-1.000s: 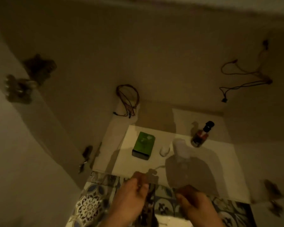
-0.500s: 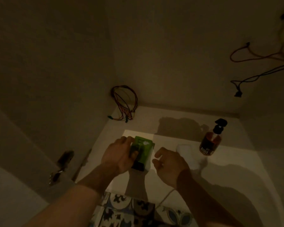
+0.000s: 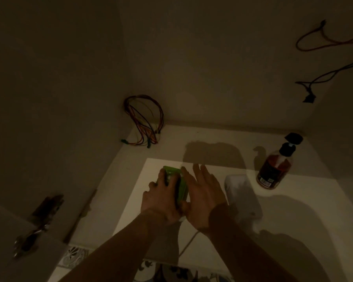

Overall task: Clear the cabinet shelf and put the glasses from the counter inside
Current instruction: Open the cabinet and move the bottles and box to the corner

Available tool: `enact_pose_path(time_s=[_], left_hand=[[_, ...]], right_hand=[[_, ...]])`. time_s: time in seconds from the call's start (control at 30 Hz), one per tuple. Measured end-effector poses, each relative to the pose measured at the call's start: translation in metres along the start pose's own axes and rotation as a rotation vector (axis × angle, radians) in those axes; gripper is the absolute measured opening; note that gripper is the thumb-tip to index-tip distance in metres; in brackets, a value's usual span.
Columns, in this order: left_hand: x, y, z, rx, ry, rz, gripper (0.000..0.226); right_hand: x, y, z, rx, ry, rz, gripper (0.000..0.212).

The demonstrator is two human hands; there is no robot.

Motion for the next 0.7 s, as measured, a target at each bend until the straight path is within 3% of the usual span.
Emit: enact_pose_path(time_s=[0.2, 0.37, 0.53, 0.7], left_hand=[[0.002, 0.031, -0.001, -0.072, 0.061, -0.110, 0.109], [0.017, 0.093, -0.002, -0.088, 0.031, -0.115, 0.078], [0.037, 0.118, -0.012, 0.001, 0.043, -0.171, 0.076], [0.065, 0.142, -0.024, 0.050, 0.062, -0.141, 0.072]], right_hand=[[-0.001, -0.012, 0.002, -0.030, -0.027, -0.011, 0.094], [0.026, -0.008, 0.008, -0.095, 0.060, -0.031, 0.092], [0.052, 0.013, 0.017, -0.258, 0.067, 0.172, 0.091], [0.093, 0.014, 0.021, -0.201, 0.118, 0.426, 0.067]])
Point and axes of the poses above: each hand's wrist, its own z-axis towards the middle knuckle, its own y-axis out of the back of the hand, x = y × z, the point moved 7 cm from there along z, towards the middle knuckle, and after that the axes turned 12 degrees about -z, right-handed, at the moved point
